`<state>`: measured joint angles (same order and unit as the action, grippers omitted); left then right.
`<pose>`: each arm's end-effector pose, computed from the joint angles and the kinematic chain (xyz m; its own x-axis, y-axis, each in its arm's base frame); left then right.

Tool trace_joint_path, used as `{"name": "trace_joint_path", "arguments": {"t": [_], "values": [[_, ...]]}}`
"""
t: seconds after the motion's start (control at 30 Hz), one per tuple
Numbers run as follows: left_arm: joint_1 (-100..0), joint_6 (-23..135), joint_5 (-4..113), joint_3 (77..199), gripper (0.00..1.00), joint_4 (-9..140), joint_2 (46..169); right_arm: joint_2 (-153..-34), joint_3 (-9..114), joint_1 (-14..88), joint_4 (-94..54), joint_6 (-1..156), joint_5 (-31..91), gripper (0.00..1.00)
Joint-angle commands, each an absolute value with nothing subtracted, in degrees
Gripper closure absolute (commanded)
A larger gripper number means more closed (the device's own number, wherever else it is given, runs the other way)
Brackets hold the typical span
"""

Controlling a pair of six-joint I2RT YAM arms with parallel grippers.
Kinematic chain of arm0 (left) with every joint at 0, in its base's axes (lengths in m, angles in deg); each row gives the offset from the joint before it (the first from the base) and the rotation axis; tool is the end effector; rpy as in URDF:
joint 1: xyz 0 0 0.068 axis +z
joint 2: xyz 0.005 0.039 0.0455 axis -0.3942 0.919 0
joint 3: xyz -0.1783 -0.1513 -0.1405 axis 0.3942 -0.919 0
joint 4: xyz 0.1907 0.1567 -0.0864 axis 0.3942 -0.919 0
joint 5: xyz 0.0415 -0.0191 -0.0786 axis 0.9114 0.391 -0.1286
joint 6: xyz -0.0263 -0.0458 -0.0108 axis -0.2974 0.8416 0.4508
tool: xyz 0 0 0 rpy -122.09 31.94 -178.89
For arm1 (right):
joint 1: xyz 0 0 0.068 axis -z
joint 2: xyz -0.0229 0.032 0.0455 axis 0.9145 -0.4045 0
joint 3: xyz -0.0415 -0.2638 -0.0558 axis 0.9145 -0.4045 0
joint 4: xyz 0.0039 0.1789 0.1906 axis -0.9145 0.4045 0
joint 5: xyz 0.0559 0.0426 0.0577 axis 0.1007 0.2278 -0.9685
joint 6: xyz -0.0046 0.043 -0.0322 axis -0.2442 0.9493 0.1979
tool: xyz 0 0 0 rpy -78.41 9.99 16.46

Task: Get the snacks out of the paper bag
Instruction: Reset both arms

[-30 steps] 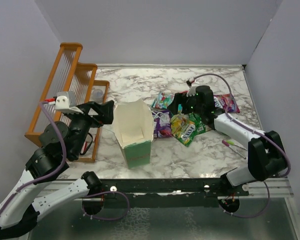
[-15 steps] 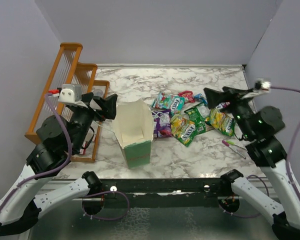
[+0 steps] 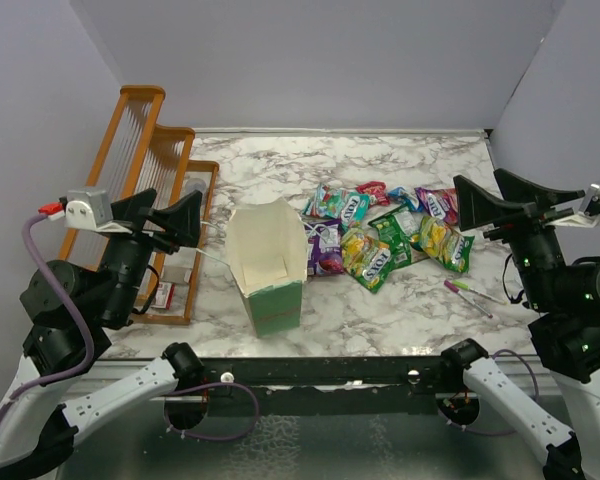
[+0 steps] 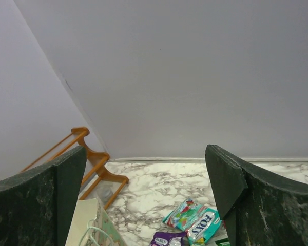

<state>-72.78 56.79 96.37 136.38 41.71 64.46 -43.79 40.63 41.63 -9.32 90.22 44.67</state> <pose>0.0487 -0.0270 0.4821 0.1156 -0.4069 -0.9061 0.3241 0.8778 -0.3528 0.0681 0.0262 0.4714 0.2015 0.4520 -0.8689 -0.3923 0.8501 0.3513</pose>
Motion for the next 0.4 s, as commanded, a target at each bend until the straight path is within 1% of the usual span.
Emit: {"name": "trace_joint_path", "arguments": {"t": [0.0, 0.37], "values": [[-72.7, 56.6, 98.3, 135.1, 0.09, 42.0, 62.7, -42.9, 42.3, 41.5, -9.4, 88.4, 43.1, 0.01], [-72.8, 58.8, 98.1, 133.9, 0.09, 42.0, 61.2, -44.2, 43.0, 41.5, -8.6, 87.6, 41.8, 0.01]]}}
